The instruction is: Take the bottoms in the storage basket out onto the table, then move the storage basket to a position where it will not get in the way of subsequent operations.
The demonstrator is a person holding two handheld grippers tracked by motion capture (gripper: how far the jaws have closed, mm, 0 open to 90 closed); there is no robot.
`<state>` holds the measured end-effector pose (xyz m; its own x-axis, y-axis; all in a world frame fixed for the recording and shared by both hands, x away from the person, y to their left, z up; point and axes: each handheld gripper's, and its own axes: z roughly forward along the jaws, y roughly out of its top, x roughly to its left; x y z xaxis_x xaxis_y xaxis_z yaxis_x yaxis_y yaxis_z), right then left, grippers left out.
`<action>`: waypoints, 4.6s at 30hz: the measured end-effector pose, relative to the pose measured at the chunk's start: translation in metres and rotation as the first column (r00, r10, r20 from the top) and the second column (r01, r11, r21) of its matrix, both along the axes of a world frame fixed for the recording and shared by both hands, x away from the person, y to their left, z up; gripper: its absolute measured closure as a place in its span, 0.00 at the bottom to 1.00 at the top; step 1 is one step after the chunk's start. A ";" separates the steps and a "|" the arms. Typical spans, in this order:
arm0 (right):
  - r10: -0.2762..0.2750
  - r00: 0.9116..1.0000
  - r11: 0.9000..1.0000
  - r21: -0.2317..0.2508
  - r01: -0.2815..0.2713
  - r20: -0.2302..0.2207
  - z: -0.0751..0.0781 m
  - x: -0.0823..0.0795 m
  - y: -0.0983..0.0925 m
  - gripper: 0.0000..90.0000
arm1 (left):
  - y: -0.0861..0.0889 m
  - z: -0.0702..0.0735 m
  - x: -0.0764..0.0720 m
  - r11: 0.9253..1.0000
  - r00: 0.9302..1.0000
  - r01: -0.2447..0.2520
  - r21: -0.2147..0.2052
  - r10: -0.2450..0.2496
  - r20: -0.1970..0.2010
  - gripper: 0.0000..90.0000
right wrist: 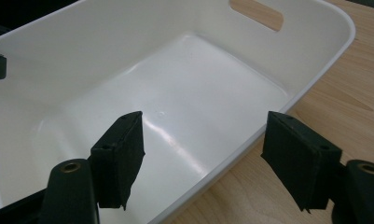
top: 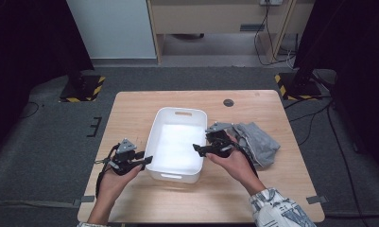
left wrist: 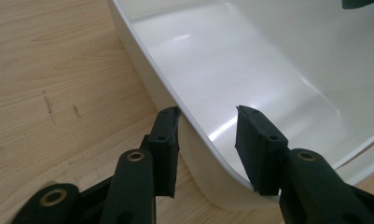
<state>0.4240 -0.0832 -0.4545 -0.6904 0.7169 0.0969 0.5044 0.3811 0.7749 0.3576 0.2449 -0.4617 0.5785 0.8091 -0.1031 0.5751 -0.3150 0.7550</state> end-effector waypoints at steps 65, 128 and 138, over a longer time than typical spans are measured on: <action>0.104 0.993 0.991 -0.076 -0.108 -0.062 -0.019 0.002 0.087 0.30 | 0.064 -0.009 -0.014 0.984 0.984 -0.179 0.014 0.179 0.004 0.74; 0.169 0.985 0.983 -0.071 -0.167 0.025 0.015 0.000 0.108 0.47 | 0.109 -0.009 -0.012 0.957 0.956 -0.290 -0.024 0.291 0.038 0.74; 0.197 0.980 0.980 -0.014 -0.197 -0.022 0.011 -0.002 0.105 0.47 | 0.107 -0.012 -0.015 0.958 0.958 -0.286 -0.003 0.286 0.032 0.76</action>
